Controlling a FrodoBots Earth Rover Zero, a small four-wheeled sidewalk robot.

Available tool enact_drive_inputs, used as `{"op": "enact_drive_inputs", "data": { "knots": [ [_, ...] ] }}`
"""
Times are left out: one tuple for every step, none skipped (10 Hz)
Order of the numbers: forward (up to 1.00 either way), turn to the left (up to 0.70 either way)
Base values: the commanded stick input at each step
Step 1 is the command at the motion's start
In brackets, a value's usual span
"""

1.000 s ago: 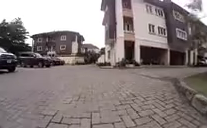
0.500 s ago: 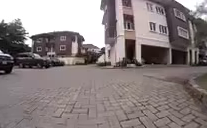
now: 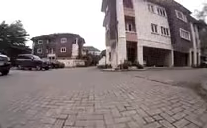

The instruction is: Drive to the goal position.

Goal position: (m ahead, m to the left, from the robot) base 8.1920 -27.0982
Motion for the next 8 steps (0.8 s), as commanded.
{"op": "enact_drive_inputs", "data": {
  "knots": [
    [0.7, -0.35],
    [0.7, -0.35],
    [0.7, -0.15],
    [0.7, 0.0],
    [0.7, 0.0],
    [0.7, 0.0],
    [0.7, 0.0],
    [0.7, 0.0]
  ]
}}
